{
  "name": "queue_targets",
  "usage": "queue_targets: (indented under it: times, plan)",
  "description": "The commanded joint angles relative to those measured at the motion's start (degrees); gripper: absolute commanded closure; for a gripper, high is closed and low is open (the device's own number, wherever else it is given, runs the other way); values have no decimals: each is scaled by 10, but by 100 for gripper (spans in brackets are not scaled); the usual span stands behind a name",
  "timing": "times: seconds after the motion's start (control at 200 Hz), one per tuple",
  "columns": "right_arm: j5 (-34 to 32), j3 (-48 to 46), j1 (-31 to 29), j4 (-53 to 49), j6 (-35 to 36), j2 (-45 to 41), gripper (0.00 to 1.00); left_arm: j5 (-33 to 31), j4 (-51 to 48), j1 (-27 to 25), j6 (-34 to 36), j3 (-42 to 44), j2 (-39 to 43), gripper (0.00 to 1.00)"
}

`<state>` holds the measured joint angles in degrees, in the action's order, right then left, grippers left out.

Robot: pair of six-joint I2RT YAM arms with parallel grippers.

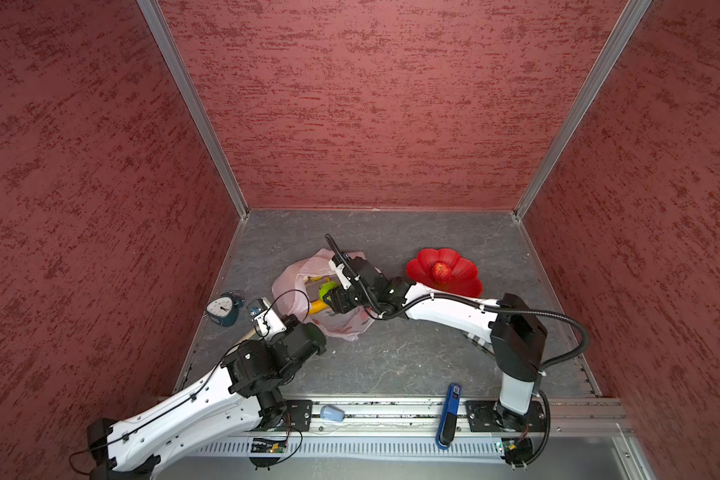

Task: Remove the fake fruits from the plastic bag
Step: 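Lift the green apple out of the bag and carry it over the red plate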

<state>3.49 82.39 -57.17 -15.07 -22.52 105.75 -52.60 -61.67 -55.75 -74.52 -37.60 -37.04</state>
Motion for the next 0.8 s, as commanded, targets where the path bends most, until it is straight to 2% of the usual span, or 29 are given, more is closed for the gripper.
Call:
queue_targets:
  times: [0.0,0.185,0.341,0.661,0.796]
  plan:
    - [-21,-9,-3,-39,20,-44,65,6,31,8,32,-3,6,97]
    - [-69,5,1,-94,43,-108,65,37,80,28,76,1,0,97]
    - [-86,17,28,-118,48,-154,65,57,113,33,99,7,-6,97]
    - [-133,5,145,-113,62,-222,66,84,135,46,125,3,-25,97]
    - [-128,-23,202,-100,57,-252,67,90,142,49,133,2,-27,97]
